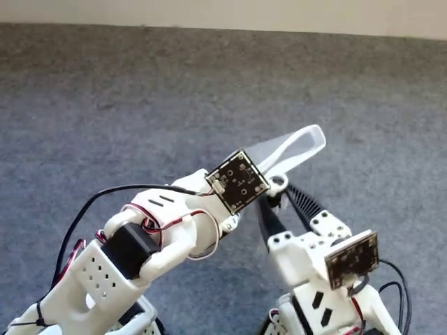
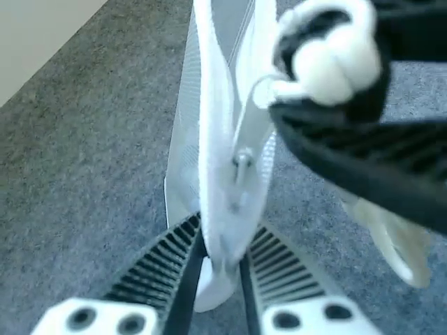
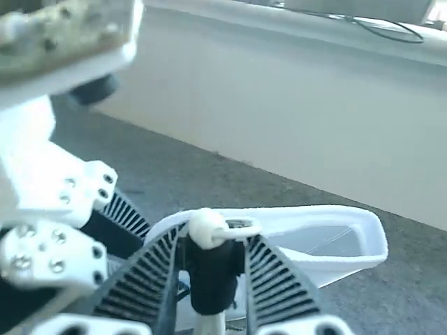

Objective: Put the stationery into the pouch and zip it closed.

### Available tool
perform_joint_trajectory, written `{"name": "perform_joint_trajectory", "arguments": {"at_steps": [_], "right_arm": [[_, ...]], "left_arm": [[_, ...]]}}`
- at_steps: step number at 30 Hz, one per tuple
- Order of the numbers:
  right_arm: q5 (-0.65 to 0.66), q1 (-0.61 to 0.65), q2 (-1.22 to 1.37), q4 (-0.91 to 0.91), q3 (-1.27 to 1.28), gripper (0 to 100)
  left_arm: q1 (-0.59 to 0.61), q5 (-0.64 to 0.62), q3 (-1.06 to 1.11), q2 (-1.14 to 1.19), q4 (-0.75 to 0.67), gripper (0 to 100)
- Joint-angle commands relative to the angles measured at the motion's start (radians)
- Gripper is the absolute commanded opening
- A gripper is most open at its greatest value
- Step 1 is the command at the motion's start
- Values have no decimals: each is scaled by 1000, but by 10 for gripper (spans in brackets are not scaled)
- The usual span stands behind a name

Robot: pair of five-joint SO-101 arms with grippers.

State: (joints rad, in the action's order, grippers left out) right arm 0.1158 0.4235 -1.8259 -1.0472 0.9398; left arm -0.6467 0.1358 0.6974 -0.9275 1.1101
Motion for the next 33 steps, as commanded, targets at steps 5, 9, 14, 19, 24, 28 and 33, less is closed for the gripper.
{"name": "perform_joint_trajectory", "arguments": {"at_steps": [5,9,14,19,24,28,33], "right_arm": [[-32,-114,-4,183,67,4],[-32,-130,-4,206,84,4],[-32,-130,-4,216,85,4],[-32,-131,-2,216,87,4],[-32,-131,-2,217,87,4],[-32,-133,-2,217,87,4],[-32,-196,-1,248,90,4]], "left_arm": [[18,-8,30,4,-18,3],[51,-8,54,4,-43,3],[50,-8,74,-38,-43,3],[47,12,133,-150,-41,3],[51,18,156,-191,-41,3],[51,18,156,-191,-41,3],[53,26,154,-196,-23,3]]}}
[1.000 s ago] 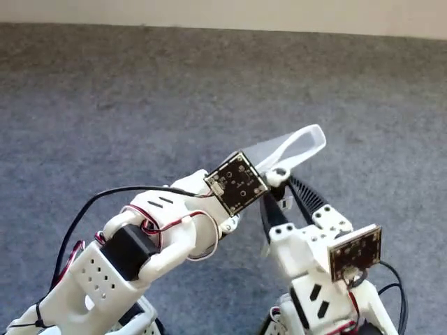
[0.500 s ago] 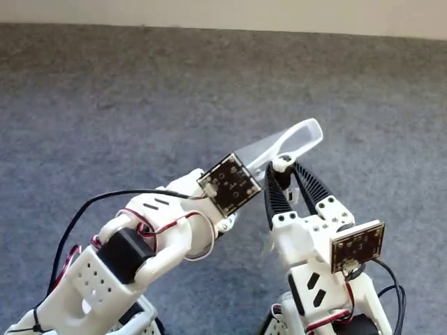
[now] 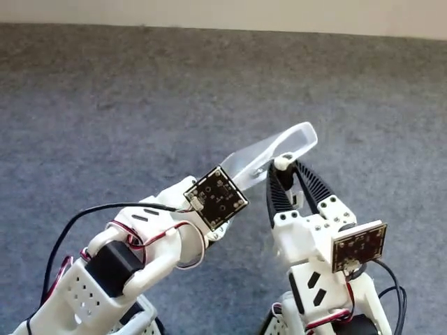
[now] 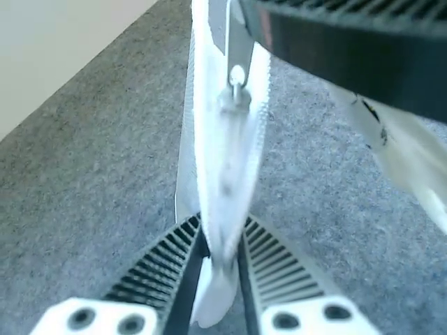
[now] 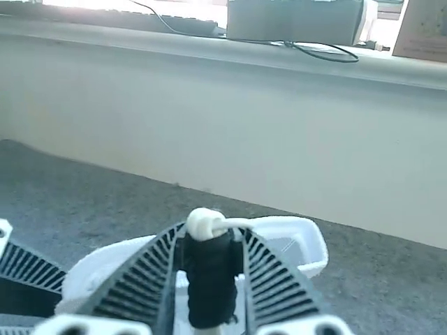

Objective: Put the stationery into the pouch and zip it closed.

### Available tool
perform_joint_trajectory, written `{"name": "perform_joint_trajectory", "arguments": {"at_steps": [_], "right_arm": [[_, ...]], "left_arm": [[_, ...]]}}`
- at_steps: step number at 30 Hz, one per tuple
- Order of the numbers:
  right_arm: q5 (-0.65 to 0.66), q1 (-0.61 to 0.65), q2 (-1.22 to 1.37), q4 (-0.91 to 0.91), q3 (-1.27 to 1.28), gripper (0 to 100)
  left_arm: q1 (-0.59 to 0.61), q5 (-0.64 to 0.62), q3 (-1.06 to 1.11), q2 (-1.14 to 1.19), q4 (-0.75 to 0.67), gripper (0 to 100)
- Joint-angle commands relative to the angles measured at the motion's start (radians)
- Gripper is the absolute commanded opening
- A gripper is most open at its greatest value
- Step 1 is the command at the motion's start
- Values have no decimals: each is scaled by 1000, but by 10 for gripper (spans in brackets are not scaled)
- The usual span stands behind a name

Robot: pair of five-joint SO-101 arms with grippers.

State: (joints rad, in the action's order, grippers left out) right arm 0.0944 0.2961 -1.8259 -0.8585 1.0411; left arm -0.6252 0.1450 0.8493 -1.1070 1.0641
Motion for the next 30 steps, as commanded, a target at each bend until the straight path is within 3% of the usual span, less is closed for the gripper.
{"name": "perform_joint_trajectory", "arguments": {"at_steps": [1,13,26,30], "right_arm": [[-11,-74,-1,62,-5,4],[-6,-79,-1,127,54,4],[-9,-82,107,156,56,4],[-28,-147,180,197,56,4]], "left_arm": [[31,34,1,-18,31,3],[139,54,1,-18,34,3],[134,89,-1,-65,87,3],[137,91,2,-145,137,3]]}}
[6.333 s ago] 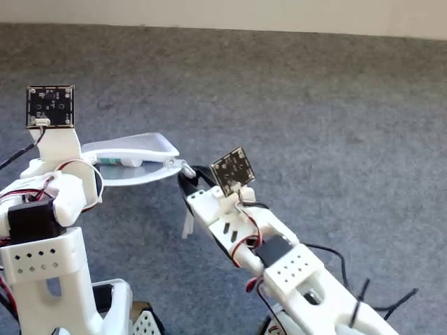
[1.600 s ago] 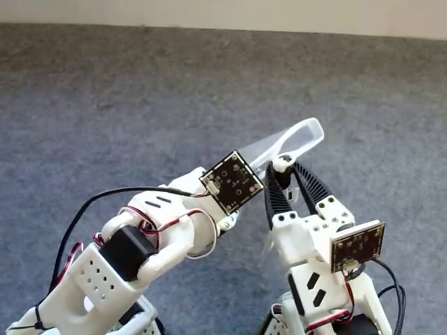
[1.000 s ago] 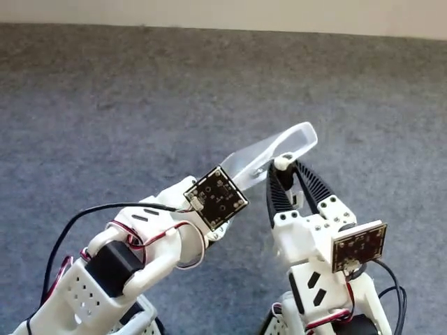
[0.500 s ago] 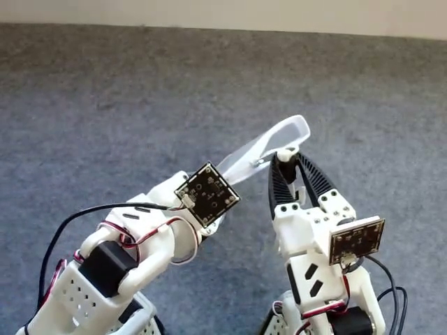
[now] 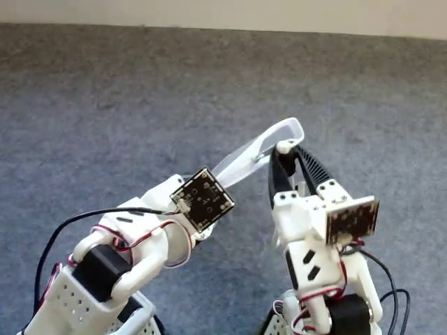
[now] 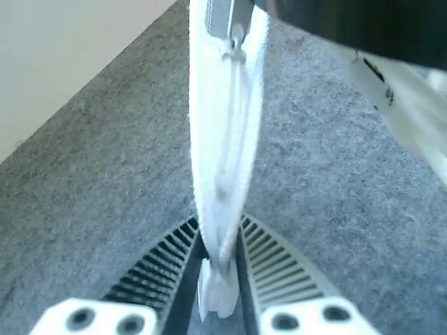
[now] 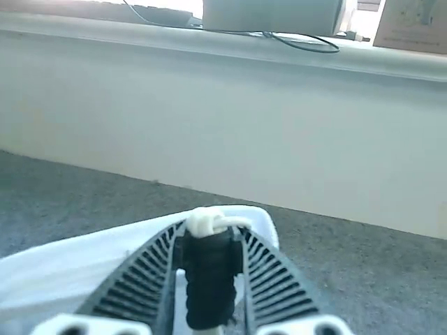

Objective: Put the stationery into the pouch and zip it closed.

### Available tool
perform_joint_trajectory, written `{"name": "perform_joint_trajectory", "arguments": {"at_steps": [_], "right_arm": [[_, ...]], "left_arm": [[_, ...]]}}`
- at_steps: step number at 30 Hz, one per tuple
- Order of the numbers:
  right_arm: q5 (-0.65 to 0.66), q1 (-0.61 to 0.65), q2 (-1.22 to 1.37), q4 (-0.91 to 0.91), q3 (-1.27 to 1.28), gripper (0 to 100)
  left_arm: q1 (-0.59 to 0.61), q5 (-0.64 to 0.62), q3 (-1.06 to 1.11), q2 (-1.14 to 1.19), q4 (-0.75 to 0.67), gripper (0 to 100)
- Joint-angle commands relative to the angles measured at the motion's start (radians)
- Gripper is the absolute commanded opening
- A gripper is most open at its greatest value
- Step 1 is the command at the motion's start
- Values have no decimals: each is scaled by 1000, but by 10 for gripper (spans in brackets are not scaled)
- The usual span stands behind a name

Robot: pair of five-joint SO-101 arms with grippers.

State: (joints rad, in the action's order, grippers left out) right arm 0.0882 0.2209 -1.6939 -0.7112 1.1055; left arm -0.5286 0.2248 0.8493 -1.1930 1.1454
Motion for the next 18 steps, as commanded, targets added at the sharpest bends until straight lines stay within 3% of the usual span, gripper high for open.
{"name": "perform_joint_trajectory", "arguments": {"at_steps": [1,18], "right_arm": [[-38,-79,51,54,-10,4],[-46,-133,59,58,-18,4]], "left_arm": [[41,11,2,-73,63,3],[42,15,19,-94,130,3]]}}
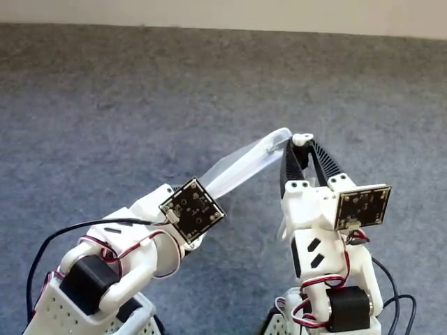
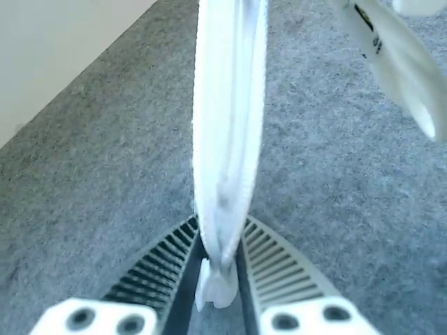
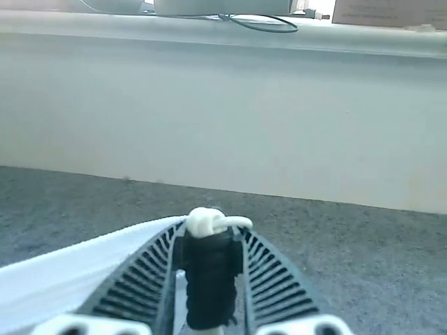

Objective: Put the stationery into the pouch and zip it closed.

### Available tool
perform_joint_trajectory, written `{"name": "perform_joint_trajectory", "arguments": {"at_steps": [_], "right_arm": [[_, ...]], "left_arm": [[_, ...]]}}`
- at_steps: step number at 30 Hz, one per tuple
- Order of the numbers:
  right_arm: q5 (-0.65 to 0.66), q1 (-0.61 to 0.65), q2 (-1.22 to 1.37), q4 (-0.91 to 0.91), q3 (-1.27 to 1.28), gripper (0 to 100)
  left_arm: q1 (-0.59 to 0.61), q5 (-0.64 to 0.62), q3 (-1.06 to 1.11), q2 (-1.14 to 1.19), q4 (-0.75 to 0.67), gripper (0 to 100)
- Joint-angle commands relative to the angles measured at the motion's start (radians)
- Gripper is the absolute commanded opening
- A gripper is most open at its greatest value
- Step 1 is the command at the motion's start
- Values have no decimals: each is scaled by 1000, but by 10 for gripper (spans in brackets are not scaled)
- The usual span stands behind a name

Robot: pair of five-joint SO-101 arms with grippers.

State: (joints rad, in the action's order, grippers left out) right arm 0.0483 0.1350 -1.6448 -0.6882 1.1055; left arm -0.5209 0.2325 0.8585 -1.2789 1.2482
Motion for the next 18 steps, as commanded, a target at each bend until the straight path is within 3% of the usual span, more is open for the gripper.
{"name": "perform_joint_trajectory", "arguments": {"at_steps": [1,18], "right_arm": [[-6,-47,10,35,-18,4],[-5,-179,10,35,-18,4]], "left_arm": [[35,8,15,-8,28,3],[113,11,15,-10,49,3]]}}
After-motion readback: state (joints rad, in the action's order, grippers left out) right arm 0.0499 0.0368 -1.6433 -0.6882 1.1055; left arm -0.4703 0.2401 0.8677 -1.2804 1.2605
